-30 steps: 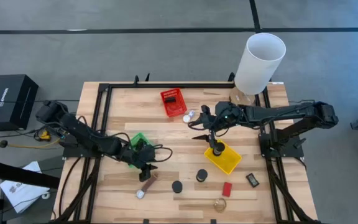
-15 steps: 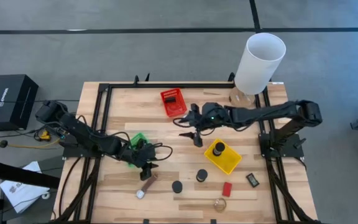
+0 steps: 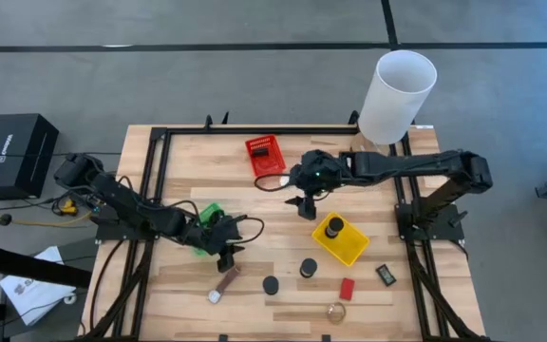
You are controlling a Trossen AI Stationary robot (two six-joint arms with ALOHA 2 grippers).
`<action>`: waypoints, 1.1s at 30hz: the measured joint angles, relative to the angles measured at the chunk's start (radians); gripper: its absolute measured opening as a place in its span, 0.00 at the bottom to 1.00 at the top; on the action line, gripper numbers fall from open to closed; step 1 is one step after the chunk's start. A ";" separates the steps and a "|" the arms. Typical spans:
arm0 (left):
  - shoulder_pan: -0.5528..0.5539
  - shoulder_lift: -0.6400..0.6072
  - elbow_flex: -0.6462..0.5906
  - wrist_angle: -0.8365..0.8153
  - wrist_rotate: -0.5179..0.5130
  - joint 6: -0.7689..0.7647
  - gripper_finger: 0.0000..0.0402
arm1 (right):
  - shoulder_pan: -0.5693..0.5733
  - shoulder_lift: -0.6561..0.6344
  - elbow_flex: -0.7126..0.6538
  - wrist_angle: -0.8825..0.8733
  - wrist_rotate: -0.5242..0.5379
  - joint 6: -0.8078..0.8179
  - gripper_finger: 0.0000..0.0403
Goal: Pick & Place Office items
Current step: Put the red digital clock into the red bin
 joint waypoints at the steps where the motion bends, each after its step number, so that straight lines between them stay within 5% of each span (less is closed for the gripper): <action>1: 0.000 0.000 0.000 0.000 -0.001 0.000 0.39 | 0.003 -0.001 0.019 -0.050 0.000 0.019 0.66; 17: 0.009 0.000 0.000 0.026 -0.024 0.277 0.39 | 0.246 0.042 0.055 -0.170 -0.063 0.185 0.66; 33: 0.133 0.000 0.000 0.050 -0.023 0.288 0.39 | 0.488 0.193 0.131 -0.201 -0.059 0.187 0.66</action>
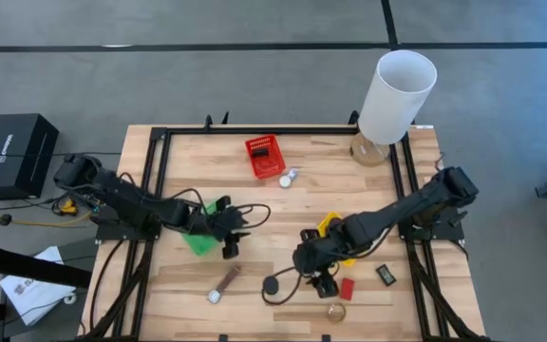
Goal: Pick & Place Office items
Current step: Put the red digital clock into the red bin
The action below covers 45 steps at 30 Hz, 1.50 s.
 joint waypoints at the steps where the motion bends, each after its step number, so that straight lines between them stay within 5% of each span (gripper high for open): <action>1: 0.008 0.000 0.000 0.003 0.000 0.000 0.39 | 0.009 0.000 0.015 -0.022 0.000 0.001 0.66; 17: 0.093 0.000 0.000 0.028 0.003 0.000 0.39 | 0.226 0.021 0.094 -0.304 -0.049 0.023 0.66; 24: 0.092 0.000 0.000 0.037 0.003 0.000 0.39 | 0.309 0.136 0.092 -0.342 0.004 -0.144 0.66; 33: 0.092 0.000 0.000 0.055 0.000 -0.004 0.39 | 0.322 0.203 0.091 -0.371 0.130 -0.332 0.66; 45: 0.092 0.000 0.000 0.059 0.000 -0.004 0.39 | 0.301 0.201 0.063 -0.319 0.040 -0.242 0.66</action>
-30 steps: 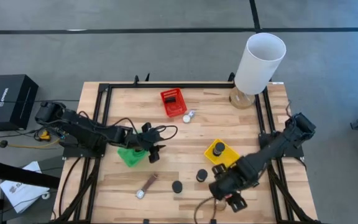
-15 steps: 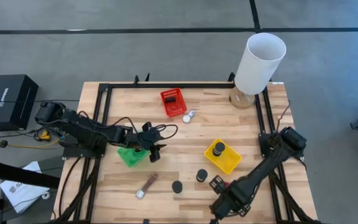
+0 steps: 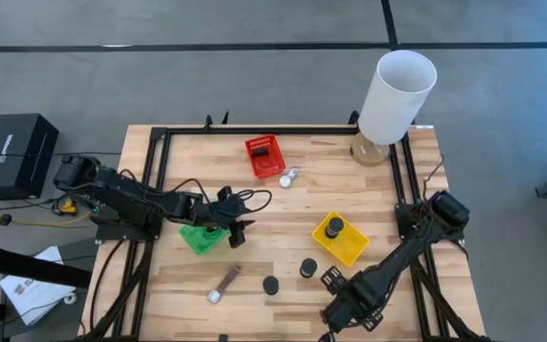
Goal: Pick & Place Office items
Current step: Put the red digital clock into the red bin
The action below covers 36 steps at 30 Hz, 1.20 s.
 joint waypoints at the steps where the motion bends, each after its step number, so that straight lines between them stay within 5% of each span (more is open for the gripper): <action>1: 0.000 0.000 0.000 0.001 0.000 0.000 0.39 | -0.001 0.000 0.000 0.000 0.001 0.014 0.66; 29: 0.000 0.000 0.000 0.037 0.003 0.026 0.39 | 0.023 -0.104 -0.291 0.166 0.068 -0.013 0.66; 36: 0.000 0.000 0.000 0.045 0.003 0.023 0.39 | 0.023 -0.149 -0.419 0.322 0.081 -0.166 0.66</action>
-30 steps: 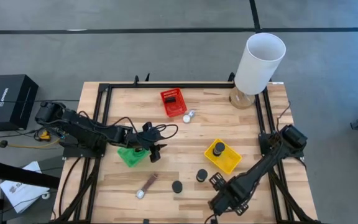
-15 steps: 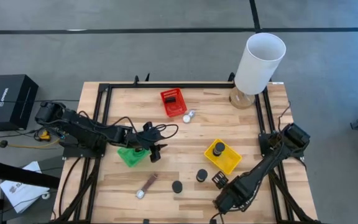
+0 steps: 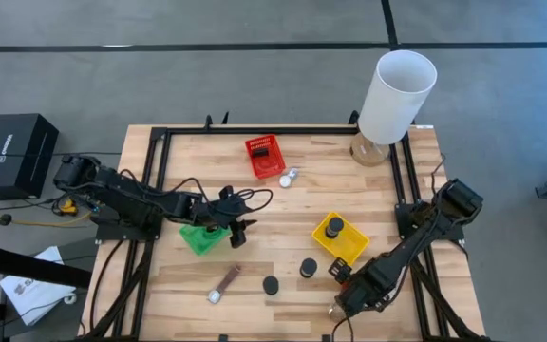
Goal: Pick & Place Office items
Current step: Put the red digital clock into the red bin
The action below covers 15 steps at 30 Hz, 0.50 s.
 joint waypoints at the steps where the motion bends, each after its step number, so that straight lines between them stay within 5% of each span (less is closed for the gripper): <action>1: 0.000 0.000 0.000 0.003 0.000 0.000 0.39 | -0.001 -0.006 -0.009 0.013 0.019 -0.015 0.66; 7: 0.000 0.000 0.000 0.015 -0.004 0.000 0.39 | -0.018 -0.031 -0.042 0.032 0.062 -0.023 0.66; 15: 0.000 0.000 0.000 0.023 -0.004 -0.001 0.39 | -0.018 -0.031 -0.080 0.143 -0.023 -0.026 0.66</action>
